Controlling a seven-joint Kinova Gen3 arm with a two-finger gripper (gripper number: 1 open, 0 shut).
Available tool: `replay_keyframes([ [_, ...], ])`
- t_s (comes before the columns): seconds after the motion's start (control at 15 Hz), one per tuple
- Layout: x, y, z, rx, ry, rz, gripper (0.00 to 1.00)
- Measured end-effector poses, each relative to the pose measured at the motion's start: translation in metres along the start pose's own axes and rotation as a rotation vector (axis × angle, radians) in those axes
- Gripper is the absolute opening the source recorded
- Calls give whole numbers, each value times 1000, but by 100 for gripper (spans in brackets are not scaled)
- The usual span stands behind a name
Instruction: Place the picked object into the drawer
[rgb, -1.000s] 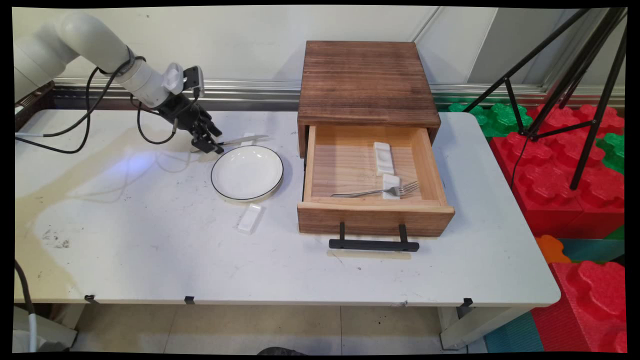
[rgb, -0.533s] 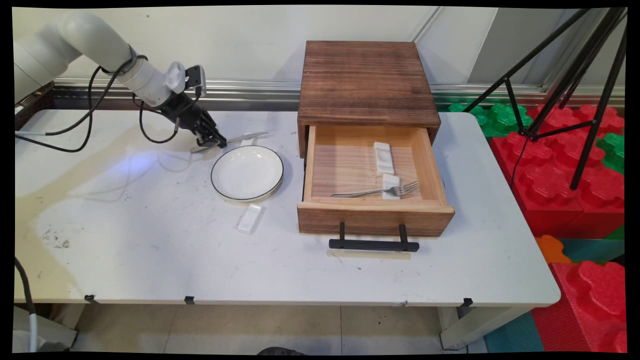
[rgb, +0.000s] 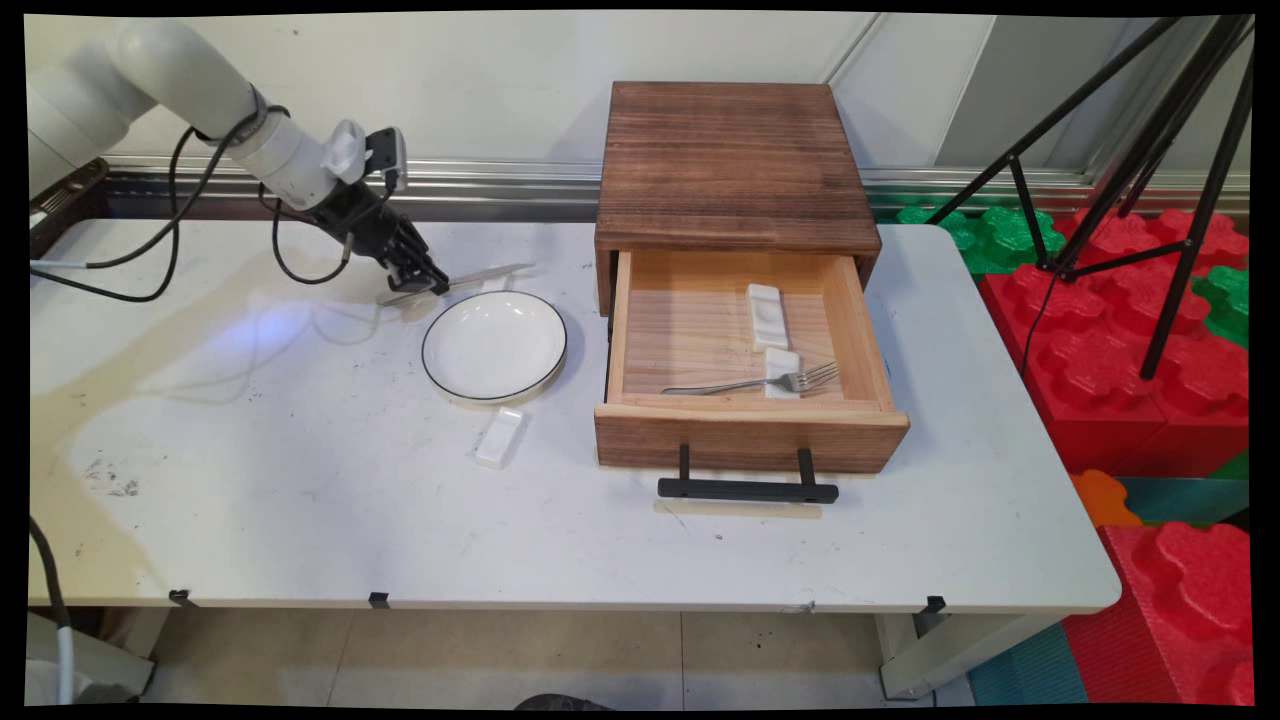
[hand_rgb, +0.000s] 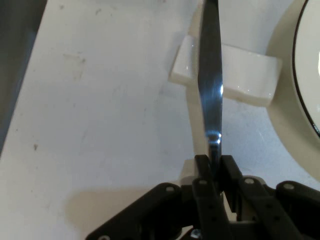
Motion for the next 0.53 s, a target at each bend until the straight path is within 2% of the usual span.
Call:
replay_keyframes([
  [0.53,13,12,-49,-22,17,51,0],
])
